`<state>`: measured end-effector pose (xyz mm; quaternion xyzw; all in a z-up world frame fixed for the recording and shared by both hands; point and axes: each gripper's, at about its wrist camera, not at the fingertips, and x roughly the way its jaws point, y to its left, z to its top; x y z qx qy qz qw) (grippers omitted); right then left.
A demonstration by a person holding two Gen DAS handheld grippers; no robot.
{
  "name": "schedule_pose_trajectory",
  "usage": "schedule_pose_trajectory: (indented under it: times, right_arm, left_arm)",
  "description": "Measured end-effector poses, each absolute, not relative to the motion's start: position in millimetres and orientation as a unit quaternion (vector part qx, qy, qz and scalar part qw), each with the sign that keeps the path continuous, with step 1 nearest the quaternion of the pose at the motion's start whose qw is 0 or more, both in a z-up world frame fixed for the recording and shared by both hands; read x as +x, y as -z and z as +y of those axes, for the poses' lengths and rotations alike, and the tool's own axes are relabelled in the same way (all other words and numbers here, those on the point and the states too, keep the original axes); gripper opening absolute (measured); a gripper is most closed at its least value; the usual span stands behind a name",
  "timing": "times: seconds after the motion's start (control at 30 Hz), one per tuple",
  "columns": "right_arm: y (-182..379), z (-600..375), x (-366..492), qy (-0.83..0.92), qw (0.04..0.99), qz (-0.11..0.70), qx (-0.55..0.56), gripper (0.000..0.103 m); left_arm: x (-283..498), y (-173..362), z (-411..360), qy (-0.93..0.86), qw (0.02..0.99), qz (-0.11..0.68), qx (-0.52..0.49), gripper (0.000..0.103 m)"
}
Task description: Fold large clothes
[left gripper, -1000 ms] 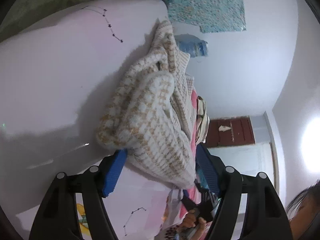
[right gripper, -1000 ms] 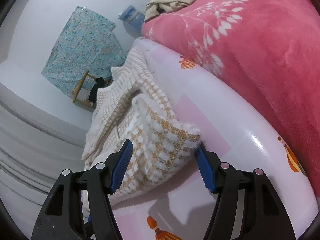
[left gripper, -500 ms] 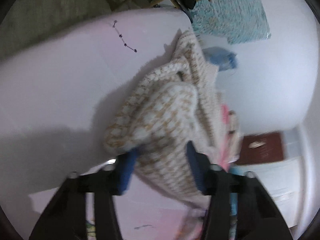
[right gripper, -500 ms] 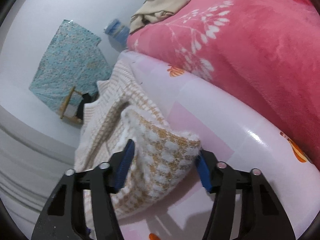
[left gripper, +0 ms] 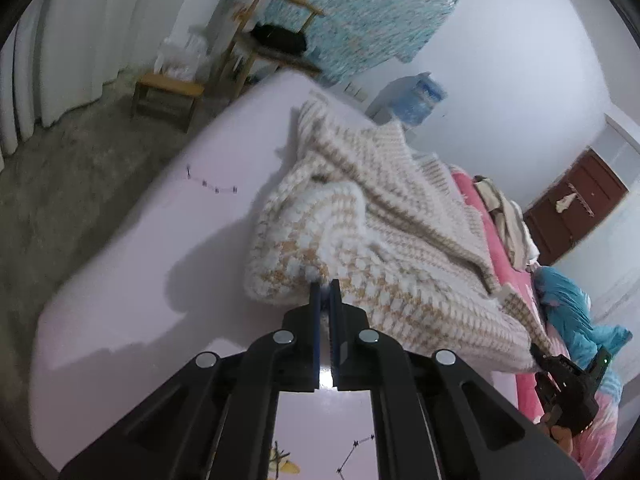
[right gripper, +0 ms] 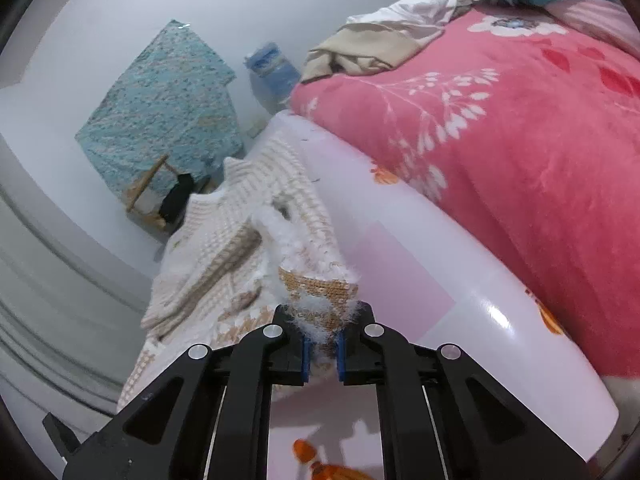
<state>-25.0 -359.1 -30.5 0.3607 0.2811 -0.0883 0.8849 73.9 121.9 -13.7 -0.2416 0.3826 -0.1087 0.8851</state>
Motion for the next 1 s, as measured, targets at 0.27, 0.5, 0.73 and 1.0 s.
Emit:
schedule_pose_trajectory:
  times: [0.27, 0.5, 0.73, 1.0]
  right_arm:
    - [32.5, -346.9, -70.0, 0.060, 0.877, 0.319, 0.354, 0.007]
    - [67.6, -361.0, -85.4, 0.057, 0.839, 0.383, 0.382, 0.029]
    - [20.7, -384.0, -112.9, 0.075, 0.875, 0.355, 0.320, 0.052]
    - [-10.4, -289.8, -69.5, -0.091, 0.914, 0.346, 0.190, 0.046]
  left_arm:
    - [33.9, 6.3, 149.0, 0.132, 0.871, 0.420, -0.218, 0.003]
    - [16.9, 37.0, 169.9, 0.095, 0.856, 0.468, -0.200, 0.005]
    - [8.7, -14.5, 190.1, 0.097, 0.898, 0.393, -0.171, 0.025]
    - [27.4, -19.1, 83.9, 0.294, 0.860, 0.401, -0.111, 0.032]
